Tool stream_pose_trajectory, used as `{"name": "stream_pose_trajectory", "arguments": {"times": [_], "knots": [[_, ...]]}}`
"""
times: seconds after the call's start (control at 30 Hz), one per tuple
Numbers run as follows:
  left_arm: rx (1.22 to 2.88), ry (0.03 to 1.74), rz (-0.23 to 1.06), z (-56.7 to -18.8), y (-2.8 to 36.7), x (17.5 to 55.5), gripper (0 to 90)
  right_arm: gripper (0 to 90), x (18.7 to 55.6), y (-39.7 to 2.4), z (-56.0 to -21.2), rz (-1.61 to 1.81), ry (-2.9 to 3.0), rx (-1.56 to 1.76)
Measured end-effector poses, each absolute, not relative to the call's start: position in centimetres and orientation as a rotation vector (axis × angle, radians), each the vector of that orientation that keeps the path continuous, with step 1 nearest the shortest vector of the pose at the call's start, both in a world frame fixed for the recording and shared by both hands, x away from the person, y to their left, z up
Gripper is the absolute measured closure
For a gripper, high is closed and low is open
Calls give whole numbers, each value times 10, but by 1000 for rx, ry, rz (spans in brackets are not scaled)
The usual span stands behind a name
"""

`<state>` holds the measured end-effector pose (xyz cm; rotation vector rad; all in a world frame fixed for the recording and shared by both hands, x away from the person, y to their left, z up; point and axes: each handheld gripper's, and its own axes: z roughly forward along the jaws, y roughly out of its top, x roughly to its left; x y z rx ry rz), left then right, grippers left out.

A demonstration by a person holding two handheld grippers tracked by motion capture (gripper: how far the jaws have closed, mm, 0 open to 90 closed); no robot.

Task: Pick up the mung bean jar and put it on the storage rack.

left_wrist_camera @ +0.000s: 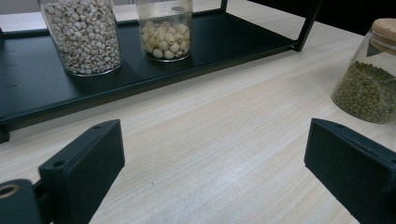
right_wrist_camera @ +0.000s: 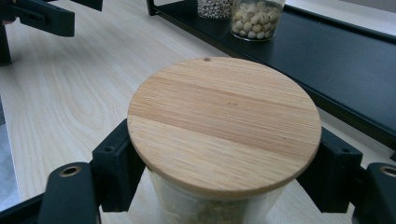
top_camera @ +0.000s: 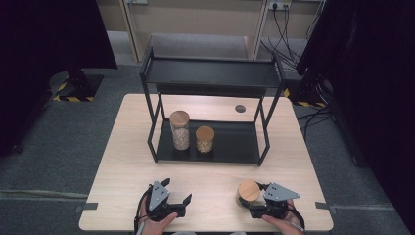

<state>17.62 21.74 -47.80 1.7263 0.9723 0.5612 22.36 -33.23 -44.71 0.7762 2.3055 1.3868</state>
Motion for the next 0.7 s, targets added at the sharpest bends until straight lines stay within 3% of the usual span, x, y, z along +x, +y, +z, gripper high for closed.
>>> {"name": "stream_pose_trajectory", "arguments": {"times": [0.7], "knots": [[1725,976,560,-478,218,177,46,254,253,-309,-415,1408,2291,790]]}}
